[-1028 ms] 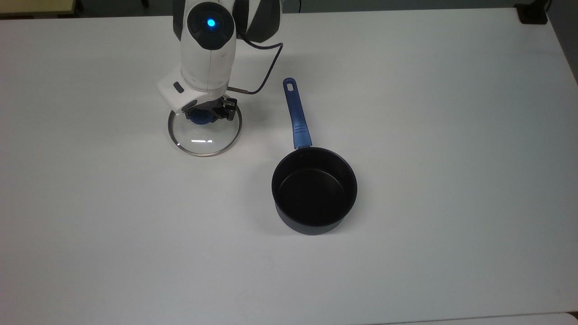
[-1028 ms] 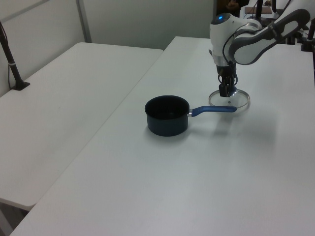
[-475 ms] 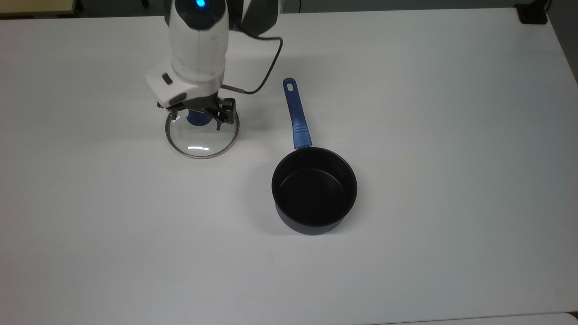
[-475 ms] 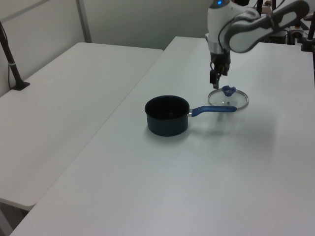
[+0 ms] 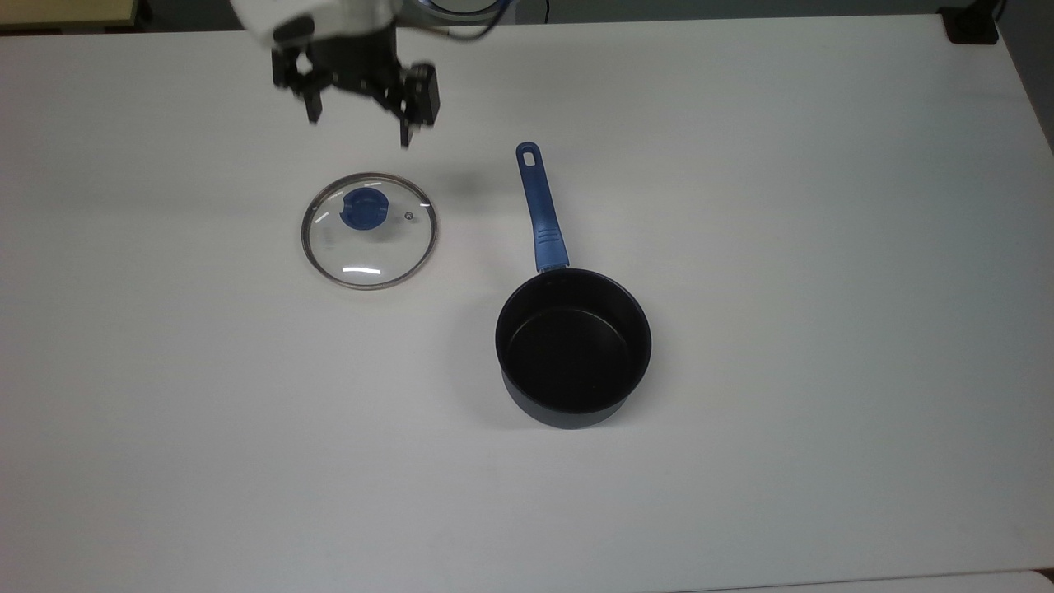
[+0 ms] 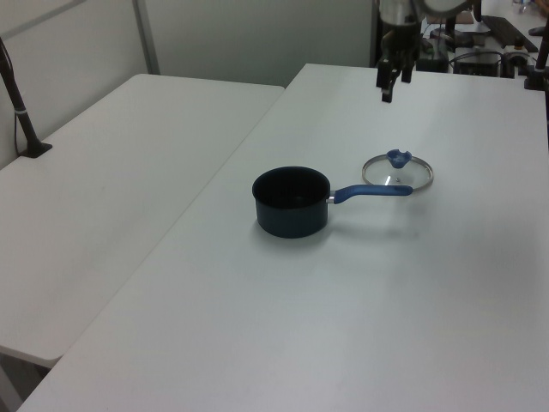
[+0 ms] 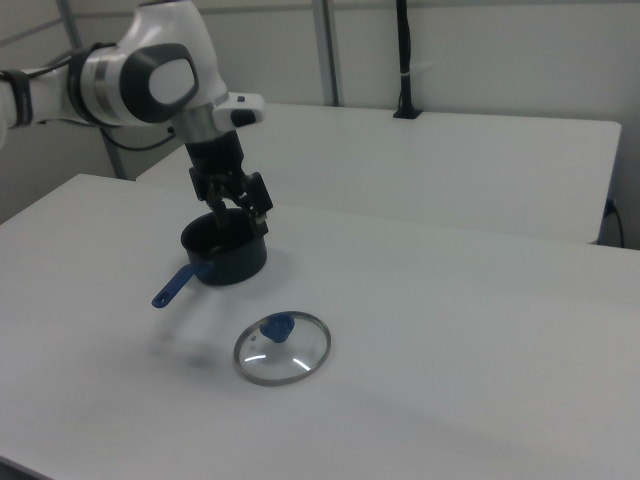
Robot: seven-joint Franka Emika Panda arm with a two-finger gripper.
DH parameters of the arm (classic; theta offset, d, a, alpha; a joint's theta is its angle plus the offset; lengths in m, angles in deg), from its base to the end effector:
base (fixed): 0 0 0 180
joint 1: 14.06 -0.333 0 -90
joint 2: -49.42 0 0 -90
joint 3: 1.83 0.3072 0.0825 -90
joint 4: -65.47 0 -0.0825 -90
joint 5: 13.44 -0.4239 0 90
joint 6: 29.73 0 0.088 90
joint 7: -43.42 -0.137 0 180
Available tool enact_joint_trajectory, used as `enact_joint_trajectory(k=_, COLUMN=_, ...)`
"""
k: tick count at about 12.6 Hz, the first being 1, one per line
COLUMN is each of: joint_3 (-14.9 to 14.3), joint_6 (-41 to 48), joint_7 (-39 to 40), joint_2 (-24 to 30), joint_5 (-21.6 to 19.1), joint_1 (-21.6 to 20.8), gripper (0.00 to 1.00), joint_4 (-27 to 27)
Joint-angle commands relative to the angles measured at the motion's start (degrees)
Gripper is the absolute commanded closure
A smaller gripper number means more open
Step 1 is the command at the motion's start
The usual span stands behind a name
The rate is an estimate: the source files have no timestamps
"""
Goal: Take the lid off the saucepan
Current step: 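Open the gripper and raise it away from the lid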
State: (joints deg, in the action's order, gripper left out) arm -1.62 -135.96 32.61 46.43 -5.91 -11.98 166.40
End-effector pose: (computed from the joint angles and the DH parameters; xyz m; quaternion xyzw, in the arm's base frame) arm 0.6226 -0.0344 0.4811 0.9934 -0.0932 0.0250 0.0615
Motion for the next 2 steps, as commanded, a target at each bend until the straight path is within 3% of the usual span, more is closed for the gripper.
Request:
enact_joint_trajectory(k=1, joint_3=0.0, joint_6=4.0, joint_7=2.6, joint_2=3.1, joint_5=-1.1, joint_1=-1.2, gripper=0.00, joint_4=1.2)
enact_joint_trajectory(k=2, joint_3=0.0, joint_6=3.8, joint_7=2.6, joint_2=3.1, joint_5=-1.1, joint_1=-1.1, gripper=0.00, joint_4=1.2)
